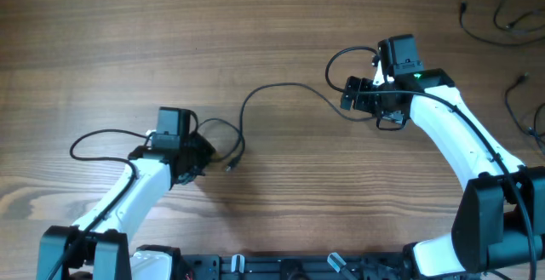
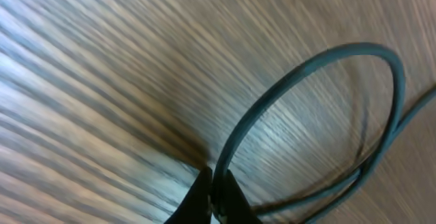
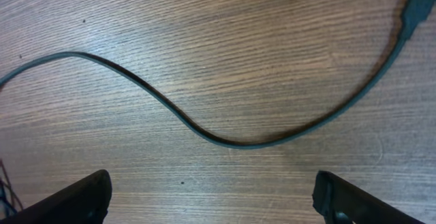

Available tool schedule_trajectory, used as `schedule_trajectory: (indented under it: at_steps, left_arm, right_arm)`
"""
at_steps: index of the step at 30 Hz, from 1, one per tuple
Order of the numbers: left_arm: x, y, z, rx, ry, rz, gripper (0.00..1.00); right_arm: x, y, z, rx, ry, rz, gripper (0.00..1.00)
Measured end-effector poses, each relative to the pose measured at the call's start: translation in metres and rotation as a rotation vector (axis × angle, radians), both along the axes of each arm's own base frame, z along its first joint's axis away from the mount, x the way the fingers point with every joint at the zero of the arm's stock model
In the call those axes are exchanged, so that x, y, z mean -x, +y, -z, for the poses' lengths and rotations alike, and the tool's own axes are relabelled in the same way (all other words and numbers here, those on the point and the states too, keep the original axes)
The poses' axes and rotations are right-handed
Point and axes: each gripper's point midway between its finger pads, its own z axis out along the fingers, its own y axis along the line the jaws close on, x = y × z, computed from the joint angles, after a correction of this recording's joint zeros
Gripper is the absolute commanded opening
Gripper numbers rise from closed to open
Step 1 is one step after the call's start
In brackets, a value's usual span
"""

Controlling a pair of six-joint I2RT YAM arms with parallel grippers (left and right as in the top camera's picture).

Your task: Untangle cables

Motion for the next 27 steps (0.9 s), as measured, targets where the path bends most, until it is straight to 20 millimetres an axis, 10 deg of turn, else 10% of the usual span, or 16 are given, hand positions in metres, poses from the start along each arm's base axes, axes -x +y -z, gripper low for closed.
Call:
schedule_trajectory:
  at_steps: [17,20,25,27]
  left_arm:
    - [-0.009,-0.060,-0.014,0.244,-0.021,-0.086,0.04]
    - [-0.003,-0.079,-0.016,0.244,-0.027,0.009,0.04]
    - [0.009,-0.111,-0.018,0.249,-0.046,0.139,0.04]
    - [0.013,-0.120,-0.019,0.239,-0.057,0.180,0.04]
  right_arm:
    - [0.010,-0.055,0.053,0.073,0.196,0.446,0.82]
    - [0.012,-0.055,0.068,0.079,0.230,0.468,0.66]
    - [0.004,-0.057,0.076,0.086,0.214,0.487,0.04]
    - [-0.007,-0.057,0.076,0.072,0.178,0.496,0.04]
